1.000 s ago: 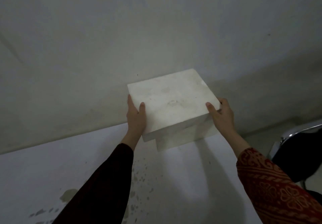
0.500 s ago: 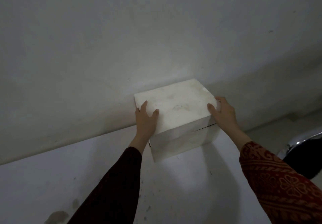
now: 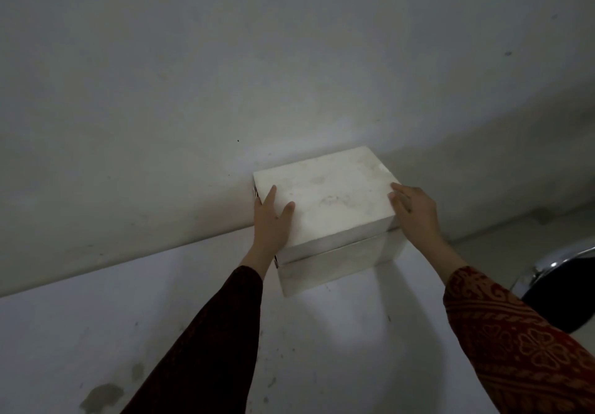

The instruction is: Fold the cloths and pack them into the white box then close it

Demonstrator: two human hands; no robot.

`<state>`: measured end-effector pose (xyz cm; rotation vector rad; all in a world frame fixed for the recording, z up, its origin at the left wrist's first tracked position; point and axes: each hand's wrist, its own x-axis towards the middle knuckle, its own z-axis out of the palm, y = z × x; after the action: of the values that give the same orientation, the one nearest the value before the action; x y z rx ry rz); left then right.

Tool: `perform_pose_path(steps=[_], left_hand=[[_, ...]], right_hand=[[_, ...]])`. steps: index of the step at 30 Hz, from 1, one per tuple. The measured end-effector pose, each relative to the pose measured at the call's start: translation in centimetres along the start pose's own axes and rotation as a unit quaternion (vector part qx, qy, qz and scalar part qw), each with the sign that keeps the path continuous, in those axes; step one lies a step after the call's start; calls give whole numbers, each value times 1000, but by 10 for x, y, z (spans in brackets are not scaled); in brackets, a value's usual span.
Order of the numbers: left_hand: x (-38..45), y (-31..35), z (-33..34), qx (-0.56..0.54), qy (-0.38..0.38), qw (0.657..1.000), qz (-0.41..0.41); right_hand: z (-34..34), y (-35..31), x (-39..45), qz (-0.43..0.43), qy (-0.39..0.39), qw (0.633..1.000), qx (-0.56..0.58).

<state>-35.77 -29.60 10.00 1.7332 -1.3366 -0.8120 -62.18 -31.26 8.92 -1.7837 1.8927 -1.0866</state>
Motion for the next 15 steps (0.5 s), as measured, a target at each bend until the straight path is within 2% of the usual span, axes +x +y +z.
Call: perform_pose_path(steps=[5, 10, 13, 15], left_hand=[[-3, -9, 4, 17, 8, 1000, 17], [-8, -18, 17, 149, 10, 989, 2], [-18, -30, 28, 265, 11, 960, 90], [-22, -33, 35, 321, 4, 939, 124]], right_hand=[[3, 9, 2, -11, -55, 997, -53], [17, 10, -11, -20, -98, 989, -112], [29, 13, -21, -50, -90, 971, -217], [33, 16, -24, -56, -92, 963, -247]])
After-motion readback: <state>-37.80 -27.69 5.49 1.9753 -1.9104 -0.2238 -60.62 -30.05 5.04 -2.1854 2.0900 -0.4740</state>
